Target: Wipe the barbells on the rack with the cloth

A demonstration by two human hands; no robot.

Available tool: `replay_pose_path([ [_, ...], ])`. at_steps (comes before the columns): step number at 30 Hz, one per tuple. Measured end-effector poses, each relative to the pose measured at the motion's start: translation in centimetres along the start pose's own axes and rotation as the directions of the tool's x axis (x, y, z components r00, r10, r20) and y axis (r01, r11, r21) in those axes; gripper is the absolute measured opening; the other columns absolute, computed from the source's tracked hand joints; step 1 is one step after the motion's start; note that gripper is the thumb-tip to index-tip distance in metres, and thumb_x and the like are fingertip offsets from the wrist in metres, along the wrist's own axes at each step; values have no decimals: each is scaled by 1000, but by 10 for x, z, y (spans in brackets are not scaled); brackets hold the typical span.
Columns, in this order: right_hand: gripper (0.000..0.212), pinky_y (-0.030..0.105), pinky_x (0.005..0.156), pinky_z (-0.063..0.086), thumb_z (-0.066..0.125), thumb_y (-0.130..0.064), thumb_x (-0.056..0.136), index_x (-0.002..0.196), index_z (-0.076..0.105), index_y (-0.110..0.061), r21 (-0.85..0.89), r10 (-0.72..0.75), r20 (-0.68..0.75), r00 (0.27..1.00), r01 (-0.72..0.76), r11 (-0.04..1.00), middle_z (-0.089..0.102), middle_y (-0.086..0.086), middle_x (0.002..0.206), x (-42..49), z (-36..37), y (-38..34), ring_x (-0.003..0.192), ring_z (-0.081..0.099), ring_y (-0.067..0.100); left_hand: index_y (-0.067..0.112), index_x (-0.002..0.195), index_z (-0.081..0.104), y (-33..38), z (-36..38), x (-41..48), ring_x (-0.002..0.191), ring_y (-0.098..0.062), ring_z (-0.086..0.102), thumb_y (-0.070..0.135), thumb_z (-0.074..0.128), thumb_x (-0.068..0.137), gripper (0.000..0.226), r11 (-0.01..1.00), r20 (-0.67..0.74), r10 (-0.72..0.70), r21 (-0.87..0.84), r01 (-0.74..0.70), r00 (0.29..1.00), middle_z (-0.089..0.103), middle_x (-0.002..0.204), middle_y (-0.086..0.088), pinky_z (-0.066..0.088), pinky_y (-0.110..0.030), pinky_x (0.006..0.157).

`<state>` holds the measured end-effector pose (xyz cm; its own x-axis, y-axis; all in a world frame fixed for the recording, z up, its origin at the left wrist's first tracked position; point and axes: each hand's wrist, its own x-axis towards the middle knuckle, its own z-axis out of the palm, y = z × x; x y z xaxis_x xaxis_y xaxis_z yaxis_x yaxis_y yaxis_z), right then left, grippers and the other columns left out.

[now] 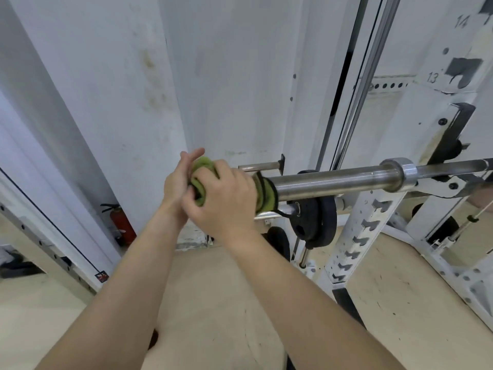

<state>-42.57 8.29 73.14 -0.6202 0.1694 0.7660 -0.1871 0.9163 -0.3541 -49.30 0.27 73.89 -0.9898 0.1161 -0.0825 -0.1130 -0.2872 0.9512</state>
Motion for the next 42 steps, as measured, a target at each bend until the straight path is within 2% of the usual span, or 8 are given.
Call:
replay_pose_path([
  [3,24,31,56,39,57,-43,78,81,69,-22,-9,-59,29,998,59,998,62,0,80,10,-6,11,59,56,26,15,103,72,4,-2,10,82,-19,69,43,41,105,41,992,80,-122,40,119,989,72,92,-7,53,-33,80],
  [5,25,27,53,37,55,-43,82,86,72,-25,-34,-43,45,998,45,998,63,-3,81,18,-25,43,58,57,21,15,117,71,0,-5,17,100,-25,70,43,37,106,45,986,104,-140,109,128,985,74,115,-9,53,-39,86],
  [11,24,27,66,38,55,-39,91,101,71,-25,-111,252,-51,966,-256,960,67,-6,100,24,-96,171,79,60,16,12,136,62,-27,-14,15,128,-35,58,39,36,104,49,977,146,-203,-32,210,968,67,132,-12,42,-50,110],
  [18,24,29,80,40,54,-31,92,104,69,-17,87,525,-269,807,-523,848,58,-5,99,22,-105,196,92,58,20,15,131,67,-39,-15,-11,126,-28,60,47,26,107,57,964,23,-210,-162,211,977,70,128,-9,47,-43,100],
  [25,41,43,88,45,64,-59,74,95,71,-24,-29,109,-68,992,-111,993,64,-1,99,-6,-26,54,84,59,21,21,121,71,-23,4,-20,117,-23,64,44,27,108,51,994,-171,97,-34,-104,980,71,125,-1,51,-41,102],
  [32,25,35,58,47,56,-45,81,92,68,-26,-43,-52,123,991,58,997,62,0,90,19,-8,23,67,60,26,20,121,67,16,2,13,90,-22,70,60,21,104,64,973,124,-142,200,115,982,75,97,-4,54,-35,77],
  [36,26,31,64,50,51,-47,87,99,67,-30,-72,71,159,985,-60,996,63,-6,95,35,-46,84,73,61,19,23,139,58,-3,-9,20,119,-31,65,65,24,101,67,969,177,-232,124,212,957,67,133,-6,51,-48,96],
  [42,28,29,76,39,60,-35,90,112,68,-19,-86,316,-72,946,-321,943,65,2,111,21,-115,203,84,52,14,22,133,66,-38,-16,3,127,-30,59,59,24,103,63,953,135,-270,-108,285,953,70,129,-7,48,-46,90],
])
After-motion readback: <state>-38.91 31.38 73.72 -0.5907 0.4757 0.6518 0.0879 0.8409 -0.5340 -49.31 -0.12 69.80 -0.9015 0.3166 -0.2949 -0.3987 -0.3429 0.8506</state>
